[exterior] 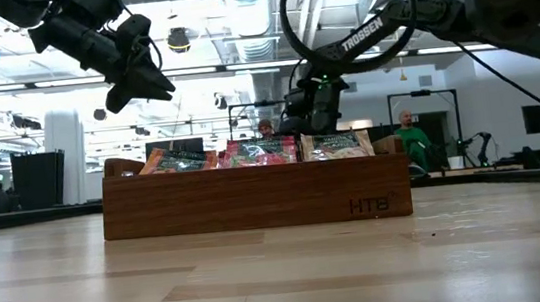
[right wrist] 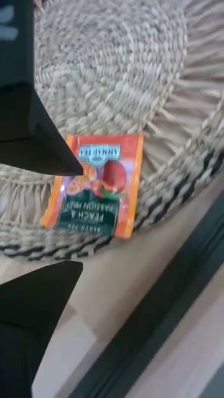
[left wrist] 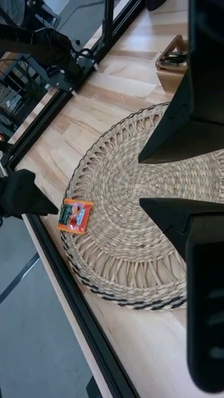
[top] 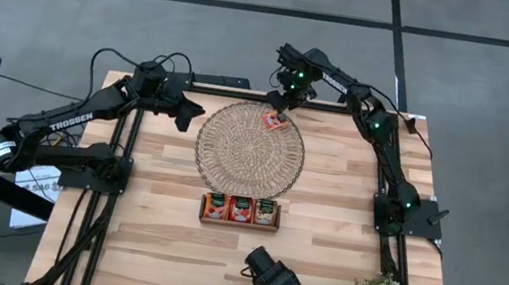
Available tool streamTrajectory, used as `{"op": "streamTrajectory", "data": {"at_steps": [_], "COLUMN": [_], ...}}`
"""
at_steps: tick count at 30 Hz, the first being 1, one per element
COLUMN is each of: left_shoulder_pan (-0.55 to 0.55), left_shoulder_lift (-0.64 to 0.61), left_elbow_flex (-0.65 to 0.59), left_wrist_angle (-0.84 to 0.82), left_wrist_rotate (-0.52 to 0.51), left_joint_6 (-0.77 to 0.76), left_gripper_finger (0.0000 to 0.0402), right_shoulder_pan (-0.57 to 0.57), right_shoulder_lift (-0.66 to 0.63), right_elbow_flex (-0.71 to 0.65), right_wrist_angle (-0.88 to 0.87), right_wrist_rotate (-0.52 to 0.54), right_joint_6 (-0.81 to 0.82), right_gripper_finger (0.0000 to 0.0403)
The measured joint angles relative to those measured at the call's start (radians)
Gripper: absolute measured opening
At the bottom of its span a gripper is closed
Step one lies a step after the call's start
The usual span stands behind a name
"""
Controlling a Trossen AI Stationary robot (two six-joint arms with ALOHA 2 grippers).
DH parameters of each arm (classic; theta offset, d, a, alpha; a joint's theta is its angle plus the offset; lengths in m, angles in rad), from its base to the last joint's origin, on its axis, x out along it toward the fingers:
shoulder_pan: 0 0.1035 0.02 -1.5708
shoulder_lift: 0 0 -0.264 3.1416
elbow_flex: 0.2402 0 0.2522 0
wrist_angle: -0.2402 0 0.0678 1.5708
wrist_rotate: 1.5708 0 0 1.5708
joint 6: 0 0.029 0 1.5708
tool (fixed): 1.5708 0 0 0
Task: Pick & Place Tea
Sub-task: Put the orange tea bag into the left section of the wooden organizer
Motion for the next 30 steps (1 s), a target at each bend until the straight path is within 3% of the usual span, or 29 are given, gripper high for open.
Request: {"op": "streamTrajectory", "data": {"at_steps": [20,30], "left_shoulder_pan": [-0.007,-0.007], "left_shoulder_lift": [0.0,0.0], "left_elbow_flex": [0.0,0.0], "left_wrist_angle": [0.0,0.0], "left_wrist_rotate": [0.037,0.038], "left_joint_6": [-0.004,-0.004], "left_gripper_finger": [0.009,0.009], "right_shoulder_pan": [0.015,0.015], "right_shoulder_lift": [0.064,0.064], "right_elbow_flex": [0.0,0.0], "right_wrist_angle": [-0.027,-0.024], "right_wrist_rotate": [-0.051,-0.024], "right_joint_6": [0.009,0.014], "right_gripper_finger": [0.0222,0.0147]}}
